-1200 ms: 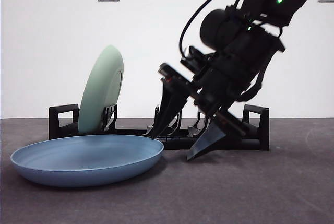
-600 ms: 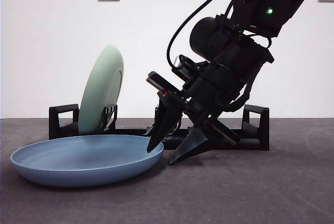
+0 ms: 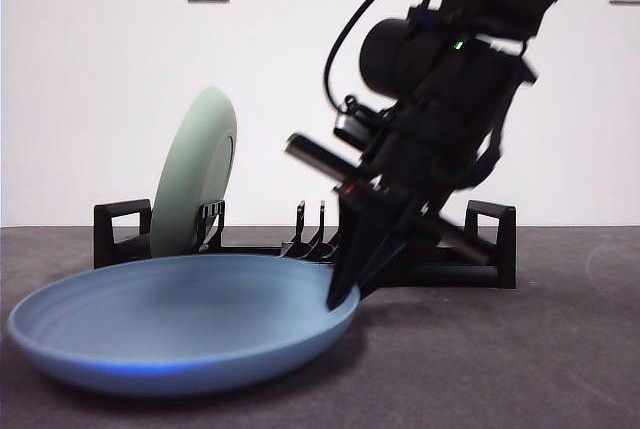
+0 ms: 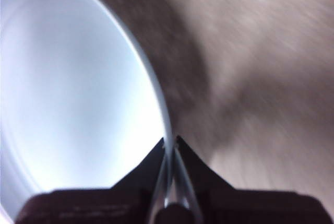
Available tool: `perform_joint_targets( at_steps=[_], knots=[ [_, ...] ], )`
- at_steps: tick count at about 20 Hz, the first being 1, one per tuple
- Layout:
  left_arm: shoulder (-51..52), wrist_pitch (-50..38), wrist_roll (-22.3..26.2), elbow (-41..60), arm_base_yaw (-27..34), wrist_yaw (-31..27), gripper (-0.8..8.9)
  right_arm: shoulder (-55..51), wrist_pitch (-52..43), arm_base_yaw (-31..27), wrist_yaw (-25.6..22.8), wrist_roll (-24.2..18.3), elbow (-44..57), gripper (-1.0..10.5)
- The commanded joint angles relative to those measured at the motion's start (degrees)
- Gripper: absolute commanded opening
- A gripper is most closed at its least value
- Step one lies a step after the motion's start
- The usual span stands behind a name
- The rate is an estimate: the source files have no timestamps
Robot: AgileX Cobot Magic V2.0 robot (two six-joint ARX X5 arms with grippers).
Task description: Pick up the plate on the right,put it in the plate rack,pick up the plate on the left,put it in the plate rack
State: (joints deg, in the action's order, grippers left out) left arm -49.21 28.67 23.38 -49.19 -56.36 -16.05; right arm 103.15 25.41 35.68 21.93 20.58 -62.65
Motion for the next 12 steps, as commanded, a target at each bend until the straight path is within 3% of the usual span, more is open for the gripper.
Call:
perform_joint_targets(
  at_steps=[1,12],
  knots=[
    [-3.4,0.9,-1.7,0.0,-1.5,1.5,3.45,-4.0,1.2,-0.2,0.0,-1.0,0.2,-0.2],
    [-19.3,2.5,-2.2,0.0,-13.5,1.1,3.45,-17.0,8.8,-3.8,0.2,-2.6,0.2,-0.2]
  ],
)
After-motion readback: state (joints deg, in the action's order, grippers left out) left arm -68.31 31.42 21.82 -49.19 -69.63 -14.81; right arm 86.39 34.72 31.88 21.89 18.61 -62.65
